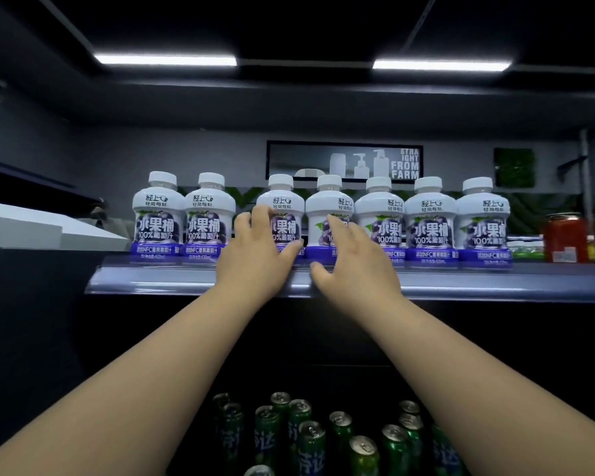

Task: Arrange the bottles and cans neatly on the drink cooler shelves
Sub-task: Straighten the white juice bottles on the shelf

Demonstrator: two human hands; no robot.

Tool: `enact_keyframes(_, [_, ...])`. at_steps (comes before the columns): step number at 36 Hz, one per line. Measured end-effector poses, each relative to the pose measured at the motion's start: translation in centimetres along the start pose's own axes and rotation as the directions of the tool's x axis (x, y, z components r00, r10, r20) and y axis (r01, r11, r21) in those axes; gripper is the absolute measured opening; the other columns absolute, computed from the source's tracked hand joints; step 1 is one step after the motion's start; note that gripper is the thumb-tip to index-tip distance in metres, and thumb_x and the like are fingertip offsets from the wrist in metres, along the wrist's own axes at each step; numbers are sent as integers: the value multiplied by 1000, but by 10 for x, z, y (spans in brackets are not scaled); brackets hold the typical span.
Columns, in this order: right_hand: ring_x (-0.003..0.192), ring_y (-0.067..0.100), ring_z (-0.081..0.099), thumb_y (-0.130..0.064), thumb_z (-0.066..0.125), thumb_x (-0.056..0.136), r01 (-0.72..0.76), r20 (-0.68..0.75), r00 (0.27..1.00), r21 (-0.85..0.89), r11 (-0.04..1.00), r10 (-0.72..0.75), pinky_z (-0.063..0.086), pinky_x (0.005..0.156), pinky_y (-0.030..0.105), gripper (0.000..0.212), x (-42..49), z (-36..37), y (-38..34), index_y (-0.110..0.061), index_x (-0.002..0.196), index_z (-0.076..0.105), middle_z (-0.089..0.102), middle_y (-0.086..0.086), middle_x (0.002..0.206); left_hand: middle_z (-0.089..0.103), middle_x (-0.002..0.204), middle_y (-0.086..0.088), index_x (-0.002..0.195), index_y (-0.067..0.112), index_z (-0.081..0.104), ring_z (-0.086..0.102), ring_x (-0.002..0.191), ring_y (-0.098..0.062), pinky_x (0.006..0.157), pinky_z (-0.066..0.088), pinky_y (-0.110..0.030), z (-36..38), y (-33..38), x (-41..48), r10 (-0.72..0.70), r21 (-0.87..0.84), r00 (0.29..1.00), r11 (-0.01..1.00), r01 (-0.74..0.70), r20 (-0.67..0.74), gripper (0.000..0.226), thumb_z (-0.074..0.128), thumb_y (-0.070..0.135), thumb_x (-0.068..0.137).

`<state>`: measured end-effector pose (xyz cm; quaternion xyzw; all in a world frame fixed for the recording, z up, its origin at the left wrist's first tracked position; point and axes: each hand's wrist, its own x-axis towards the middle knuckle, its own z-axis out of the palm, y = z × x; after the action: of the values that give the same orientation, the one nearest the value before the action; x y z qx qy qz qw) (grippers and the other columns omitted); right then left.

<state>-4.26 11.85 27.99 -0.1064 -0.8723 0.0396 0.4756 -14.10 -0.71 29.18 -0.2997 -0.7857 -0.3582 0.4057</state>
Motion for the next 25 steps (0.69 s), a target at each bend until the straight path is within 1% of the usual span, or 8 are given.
enact_keyframes(4, [133,24,44,-32,58,94,45,-35,998,42,998,-43,37,105,35,68,5,-1,5,-22,154,30,44,1,150,37,139,-10,138,19,27,54,112,-39,82,42,-43,-2,-4,8,-1,48,1000,999,1,-11,66,62,46,89])
enact_keyframes(7, [122,26,53,-30,58,94,99,-47,994,69,993,-96,42,97,36,63,14,1,4,-21,152,35,54,3,140,37,137,-10,142,18,24,53,112,-37,84,43,-43,-2,-11,8,34,80,998,996,-30,-53,70,62,42,89])
enact_keyframes(9, [114,28,57,-32,59,93,83,-74,994,96,992,-76,47,93,39,64,22,3,1,-20,151,34,58,5,133,40,134,-10,143,17,24,51,113,-36,87,43,-43,-2,-13,6,42,104,996,994,-33,-84,72,62,42,88])
enact_keyframes(11, [114,31,56,-37,60,92,25,-77,997,89,996,-18,47,93,42,68,28,6,-2,-20,150,30,58,7,129,47,127,-11,142,16,27,49,111,-33,89,40,-43,1,-16,5,63,181,988,983,-37,-139,73,62,47,85])
enact_keyframes(14, [118,37,54,-47,59,91,-49,-50,997,28,998,51,45,92,45,79,34,13,-5,-18,152,18,54,12,134,55,117,-10,140,16,29,49,105,-32,87,38,-42,4,-15,2,67,286,980,958,-11,-188,75,56,57,83])
enact_keyframes(16, [119,37,54,-52,57,92,-77,-26,997,-4,997,77,46,90,45,90,38,17,-7,-16,156,5,52,13,139,58,118,-10,142,18,26,49,109,-32,90,37,-42,5,-15,2,11,301,984,953,43,-178,80,52,65,83])
enact_keyframes(19, [115,35,58,-57,59,90,-147,30,989,2,989,147,49,83,45,103,45,18,-7,-22,158,-11,58,11,134,60,122,-8,144,19,22,48,112,-33,92,35,-43,5,-16,5,-25,300,986,951,75,-167,83,47,69,83])
enact_keyframes(25, [118,34,58,-64,63,85,-133,-28,990,76,988,136,46,82,43,104,38,16,-4,-24,157,0,60,9,133,60,122,-10,143,18,23,49,112,-34,91,35,-43,6,-20,2,-46,241,976,966,98,-211,77,51,62,87])
